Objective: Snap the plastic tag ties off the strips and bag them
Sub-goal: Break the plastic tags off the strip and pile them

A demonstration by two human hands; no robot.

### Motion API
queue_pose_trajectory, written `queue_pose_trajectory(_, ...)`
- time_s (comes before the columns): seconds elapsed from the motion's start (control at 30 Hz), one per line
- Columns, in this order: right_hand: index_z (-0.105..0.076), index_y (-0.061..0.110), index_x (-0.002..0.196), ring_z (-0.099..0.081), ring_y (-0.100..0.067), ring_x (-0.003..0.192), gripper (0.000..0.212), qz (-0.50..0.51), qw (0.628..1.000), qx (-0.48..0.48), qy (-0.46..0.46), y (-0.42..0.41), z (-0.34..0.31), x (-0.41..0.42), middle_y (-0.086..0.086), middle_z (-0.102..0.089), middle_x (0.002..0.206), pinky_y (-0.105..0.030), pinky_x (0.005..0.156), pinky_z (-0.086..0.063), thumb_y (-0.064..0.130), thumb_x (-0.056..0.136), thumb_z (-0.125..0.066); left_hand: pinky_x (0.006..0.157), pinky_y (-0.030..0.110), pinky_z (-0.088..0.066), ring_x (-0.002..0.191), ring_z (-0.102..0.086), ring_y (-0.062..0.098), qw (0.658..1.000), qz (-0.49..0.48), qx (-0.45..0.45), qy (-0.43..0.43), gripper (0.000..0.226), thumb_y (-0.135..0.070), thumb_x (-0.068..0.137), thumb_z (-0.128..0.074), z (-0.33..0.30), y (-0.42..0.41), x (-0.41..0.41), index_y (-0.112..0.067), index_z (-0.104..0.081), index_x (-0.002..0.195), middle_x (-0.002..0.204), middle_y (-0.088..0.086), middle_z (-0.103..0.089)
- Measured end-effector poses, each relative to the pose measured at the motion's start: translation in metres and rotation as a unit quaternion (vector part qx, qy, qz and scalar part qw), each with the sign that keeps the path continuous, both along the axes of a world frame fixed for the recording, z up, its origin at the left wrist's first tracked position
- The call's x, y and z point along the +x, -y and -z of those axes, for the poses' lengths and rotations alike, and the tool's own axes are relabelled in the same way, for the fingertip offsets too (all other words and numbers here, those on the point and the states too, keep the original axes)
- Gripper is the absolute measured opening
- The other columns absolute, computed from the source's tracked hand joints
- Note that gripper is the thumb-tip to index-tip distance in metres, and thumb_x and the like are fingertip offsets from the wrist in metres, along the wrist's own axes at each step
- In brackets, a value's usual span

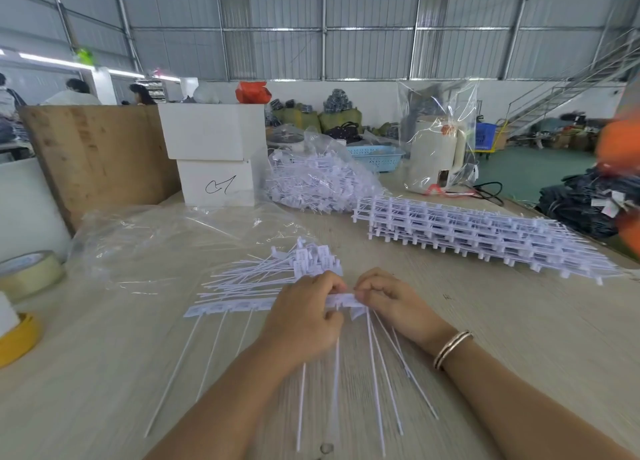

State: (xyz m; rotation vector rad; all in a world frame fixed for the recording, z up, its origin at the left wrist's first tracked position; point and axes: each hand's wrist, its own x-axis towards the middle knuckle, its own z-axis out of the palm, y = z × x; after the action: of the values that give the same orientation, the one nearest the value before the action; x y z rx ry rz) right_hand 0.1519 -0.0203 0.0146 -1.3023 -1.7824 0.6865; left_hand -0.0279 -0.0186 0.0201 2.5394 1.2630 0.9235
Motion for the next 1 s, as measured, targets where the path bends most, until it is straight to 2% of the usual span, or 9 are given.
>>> queue_pose_trajectory(0.07, -0.064, 0.009, 0.077, -0.055, -0.011, 0.092, 0.015, -0.003, 0.999, -0.001, -0.031, 0.001, -0.001, 0.002, 0.005, -0.058, 0.090, -0.041, 0.100, -0.037, 0.011, 0.090, -0.057, 0.068, 0.027, -0.028, 0.068, -0.043, -0.003, 1.000, -0.014, -0.006, -0.023, 0.028, -0.012, 0.081, -0.051, -0.003, 0.000, -0.004, -0.028, -0.050, 0.103, 0.087, -0.016, -0.051)
queue_pose_trajectory(0.13, -0.061, 0.013, 0.076, -0.053, -0.011, 0.086, 0.017, -0.003, 0.999, -0.011, -0.032, 0.002, -0.001, 0.001, 0.003, -0.058, 0.087, -0.037, 0.094, -0.038, 0.013, 0.091, -0.054, 0.072, 0.028, -0.033, 0.077, -0.046, 0.001, 0.999, -0.019, -0.003, -0.043, 0.031, -0.011, 0.080, -0.052, -0.003, 0.001, -0.005, -0.027, -0.050, 0.106, 0.094, -0.015, -0.052)
queue_pose_trajectory(0.23, -0.061, 0.019, 0.076, -0.053, -0.010, 0.087, 0.020, -0.001, 0.999, -0.031, 0.013, 0.002, 0.000, -0.001, 0.002, -0.059, 0.086, -0.043, 0.101, -0.033, 0.028, 0.092, -0.054, 0.079, 0.026, -0.039, 0.091, -0.049, 0.009, 0.998, -0.017, 0.017, -0.056, 0.022, -0.018, 0.084, -0.058, -0.001, -0.001, -0.005, -0.027, -0.048, 0.101, 0.098, -0.012, -0.053)
queue_pose_trajectory(0.37, -0.066, 0.021, 0.074, -0.055, -0.009, 0.090, 0.020, -0.027, 0.997, -0.020, 0.073, 0.004, -0.002, -0.004, 0.009, -0.058, 0.086, -0.053, 0.102, -0.029, 0.038, 0.085, -0.062, 0.065, 0.023, -0.035, 0.080, -0.048, 0.007, 0.998, -0.021, 0.035, -0.051, 0.007, -0.029, 0.086, -0.061, 0.002, -0.005, -0.006, -0.027, -0.055, 0.090, 0.086, -0.015, -0.055)
queue_pose_trajectory(0.6, -0.071, 0.022, 0.080, -0.055, -0.001, 0.095, 0.007, -0.042, 0.998, 0.027, 0.042, 0.004, -0.002, -0.003, 0.015, -0.054, 0.095, -0.056, 0.102, -0.029, 0.029, 0.081, -0.070, 0.054, 0.017, -0.029, 0.066, -0.047, -0.002, 1.000, -0.021, -0.017, -0.011, 0.002, -0.034, 0.086, -0.063, 0.005, -0.008, -0.007, -0.035, -0.063, 0.087, 0.073, -0.019, -0.053)
queue_pose_trajectory(0.7, -0.071, 0.022, 0.083, -0.055, 0.001, 0.091, 0.004, -0.054, 0.997, 0.033, 0.047, 0.001, 0.000, -0.001, 0.013, -0.055, 0.093, -0.047, 0.101, -0.034, 0.026, 0.082, -0.070, 0.060, 0.022, -0.040, 0.068, -0.053, -0.001, 0.998, -0.013, -0.061, 0.015, 0.006, -0.035, 0.084, -0.065, 0.005, -0.009, -0.008, -0.038, -0.062, 0.079, 0.071, -0.019, -0.058)
queue_pose_trajectory(0.83, -0.070, 0.003, 0.081, -0.054, 0.001, 0.077, 0.012, -0.080, 0.994, 0.067, 0.035, 0.001, 0.000, 0.001, 0.005, -0.058, 0.084, -0.021, 0.078, -0.041, 0.013, 0.085, -0.067, 0.061, 0.020, -0.040, 0.059, -0.052, -0.006, 0.987, 0.017, -0.139, 0.078, 0.014, -0.038, 0.081, -0.070, 0.004, -0.010, -0.010, -0.041, -0.062, 0.069, 0.063, -0.023, -0.060)
queue_pose_trajectory(0.9, -0.069, 0.002, 0.080, -0.056, -0.004, 0.075, 0.015, -0.074, 0.996, 0.054, 0.007, 0.002, 0.000, 0.001, 0.001, -0.060, 0.080, -0.025, 0.076, -0.042, 0.015, 0.086, -0.065, 0.064, 0.022, -0.043, 0.061, -0.053, -0.006, 0.984, 0.013, -0.145, 0.098, 0.017, -0.034, 0.080, -0.071, 0.004, -0.010, -0.011, -0.040, -0.060, 0.069, 0.065, -0.021, -0.061)
queue_pose_trajectory(1.0, -0.066, 0.010, 0.080, -0.056, -0.006, 0.077, 0.013, -0.031, 0.999, 0.032, 0.008, -0.001, 0.003, 0.002, 0.003, -0.060, 0.081, -0.037, 0.088, -0.041, 0.020, 0.088, -0.063, 0.069, 0.028, -0.046, 0.069, -0.055, 0.002, 0.990, -0.008, -0.121, 0.072, 0.021, -0.032, 0.080, -0.070, 0.006, -0.010, -0.012, -0.040, -0.055, 0.069, 0.071, -0.016, -0.059)
